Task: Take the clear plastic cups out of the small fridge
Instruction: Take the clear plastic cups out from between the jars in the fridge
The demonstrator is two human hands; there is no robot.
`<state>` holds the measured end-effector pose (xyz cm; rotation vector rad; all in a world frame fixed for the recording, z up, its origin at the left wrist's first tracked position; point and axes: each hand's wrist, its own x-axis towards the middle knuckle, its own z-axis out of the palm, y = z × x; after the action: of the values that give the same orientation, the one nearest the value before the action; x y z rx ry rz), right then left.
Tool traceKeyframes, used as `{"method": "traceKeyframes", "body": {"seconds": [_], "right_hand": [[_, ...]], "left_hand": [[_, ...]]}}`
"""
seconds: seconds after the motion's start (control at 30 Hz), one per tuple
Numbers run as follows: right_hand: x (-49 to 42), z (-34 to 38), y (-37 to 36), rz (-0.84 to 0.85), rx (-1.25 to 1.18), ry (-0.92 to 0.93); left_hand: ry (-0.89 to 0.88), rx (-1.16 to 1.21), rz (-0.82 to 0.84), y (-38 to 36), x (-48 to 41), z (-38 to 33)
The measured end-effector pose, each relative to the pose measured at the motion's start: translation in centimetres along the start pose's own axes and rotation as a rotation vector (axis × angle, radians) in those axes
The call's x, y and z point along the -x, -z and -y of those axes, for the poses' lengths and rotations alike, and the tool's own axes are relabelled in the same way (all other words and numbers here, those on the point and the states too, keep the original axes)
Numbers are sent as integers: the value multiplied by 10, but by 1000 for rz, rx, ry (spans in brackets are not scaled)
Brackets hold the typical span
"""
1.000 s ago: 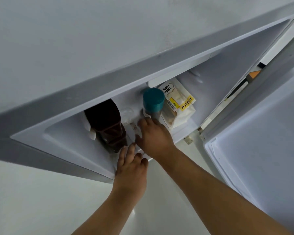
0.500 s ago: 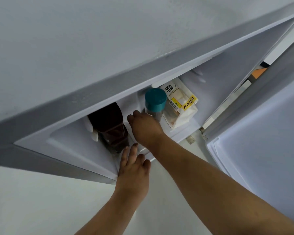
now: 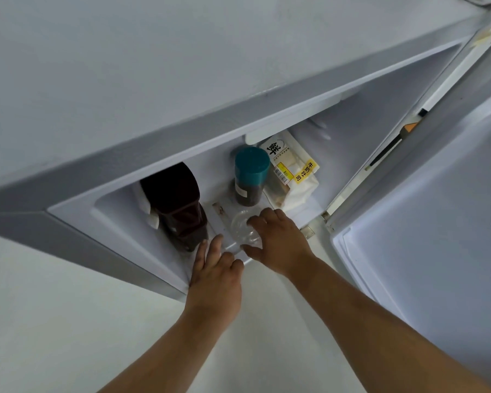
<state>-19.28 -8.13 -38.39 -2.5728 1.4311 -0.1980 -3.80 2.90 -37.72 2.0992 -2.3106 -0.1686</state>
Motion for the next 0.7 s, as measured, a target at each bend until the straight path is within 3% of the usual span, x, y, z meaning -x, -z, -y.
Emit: {"method": "traceKeyframes", "body": {"seconds": [0.13, 0.27, 0.43, 0.57, 0.63, 0.7], "right_hand": [[-11, 11, -6, 60, -62, -148], [-23, 18, -18, 69, -34, -184], [-27, 7, -11, 51, 5, -301], [-7, 16, 7, -106, 63, -198], [13, 22, 9, -186, -52, -127], [35, 28, 4, -143, -216, -63]], "left_hand": [[3, 98, -64, 2, 0, 1], [20, 145, -133, 12, -4, -3], [133, -52, 72, 31, -17, -8], [166, -202, 219, 45, -28, -4], [164, -227, 242, 50, -32, -2], [159, -185, 237, 54, -36, -4]]}}
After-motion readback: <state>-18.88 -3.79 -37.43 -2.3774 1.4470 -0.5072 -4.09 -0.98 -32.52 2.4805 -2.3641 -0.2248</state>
